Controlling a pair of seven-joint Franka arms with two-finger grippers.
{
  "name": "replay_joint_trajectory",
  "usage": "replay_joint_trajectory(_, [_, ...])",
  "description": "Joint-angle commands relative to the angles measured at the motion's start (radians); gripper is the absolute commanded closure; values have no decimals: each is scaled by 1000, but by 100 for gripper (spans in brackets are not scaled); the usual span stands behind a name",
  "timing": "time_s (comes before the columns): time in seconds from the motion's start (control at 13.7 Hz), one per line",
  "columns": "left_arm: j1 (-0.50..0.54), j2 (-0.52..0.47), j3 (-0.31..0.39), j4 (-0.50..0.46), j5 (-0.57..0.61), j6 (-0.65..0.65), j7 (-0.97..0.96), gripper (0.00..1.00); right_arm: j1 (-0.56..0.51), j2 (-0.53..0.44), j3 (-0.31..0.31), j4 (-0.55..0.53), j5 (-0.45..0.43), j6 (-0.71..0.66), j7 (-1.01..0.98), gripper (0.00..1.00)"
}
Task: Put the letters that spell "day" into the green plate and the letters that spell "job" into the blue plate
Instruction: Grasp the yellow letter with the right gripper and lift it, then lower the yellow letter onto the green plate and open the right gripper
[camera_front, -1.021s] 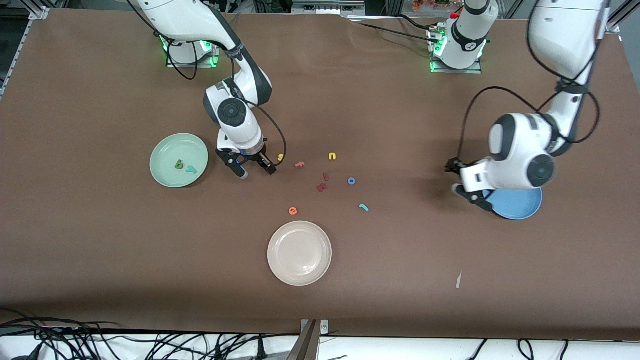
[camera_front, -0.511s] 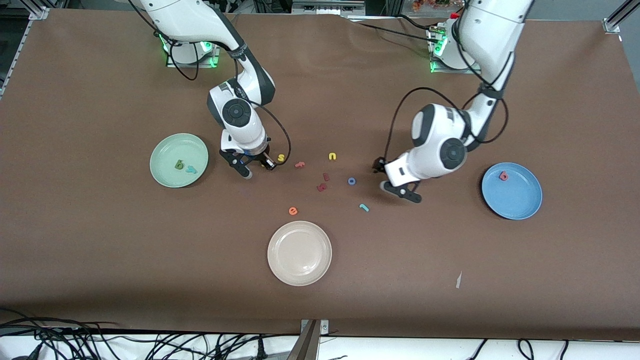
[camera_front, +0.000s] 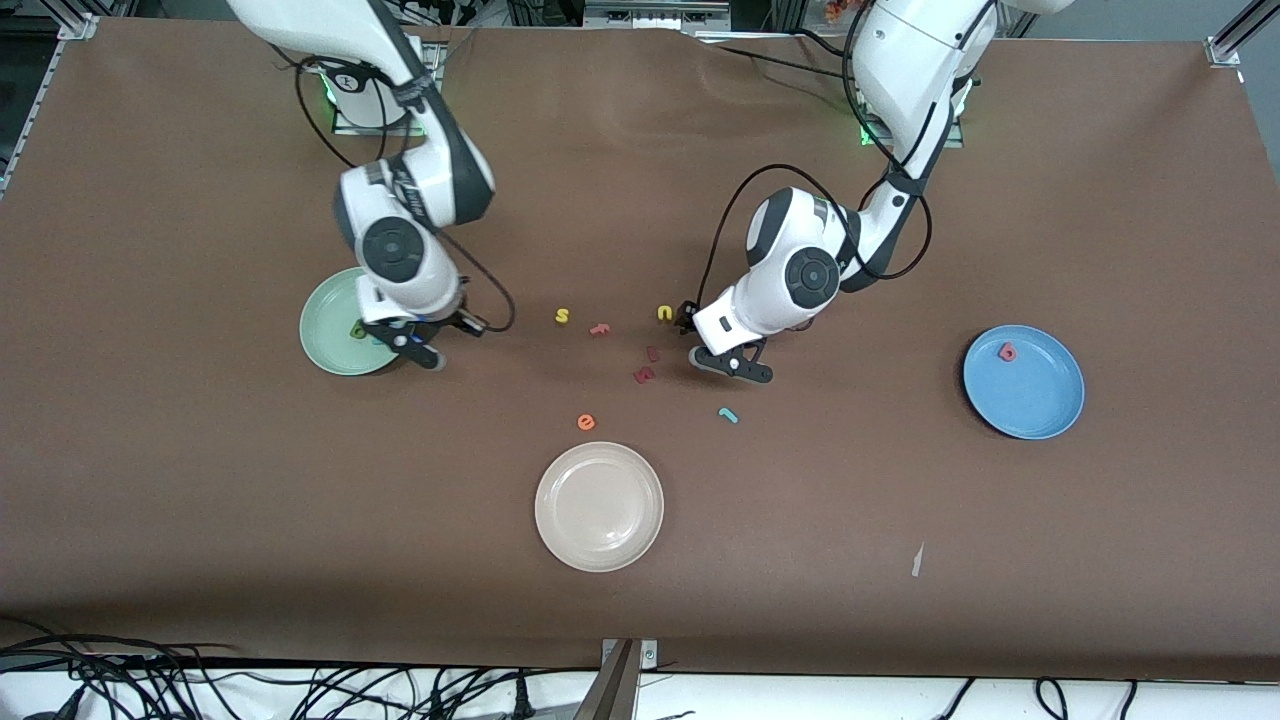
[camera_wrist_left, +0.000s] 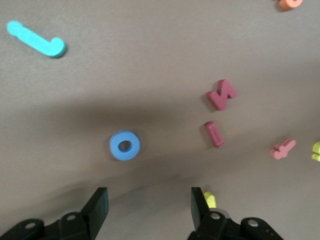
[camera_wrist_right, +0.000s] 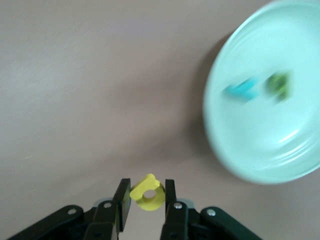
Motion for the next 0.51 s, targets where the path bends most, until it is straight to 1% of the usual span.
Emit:
replay_joint_trajectory(0.0, [-8, 42, 6, 39, -17, 33, -1, 25, 4, -99, -113, -135, -1, 8, -224, 88])
replay_joint_trajectory(0.07, [-8, 51, 6, 39, -16, 58, 5, 26, 4, -120, -155, -165, -1, 9, -289, 71])
replay_joint_trajectory(0.15, [-11, 61, 6, 39, -16, 70, 5, 27, 4, -133, -198, -177, -1, 5, -337, 26])
replay_joint_trajectory(0.22, [-13, 65, 6, 39, -13, 81, 6, 27, 4, -146, -225, -179, 4, -8, -383, 0])
replay_joint_trajectory(0.44, [-15, 68, 7, 39, -13, 87, 9, 29, 6, -194, -227, -173, 4, -64, -409, 0])
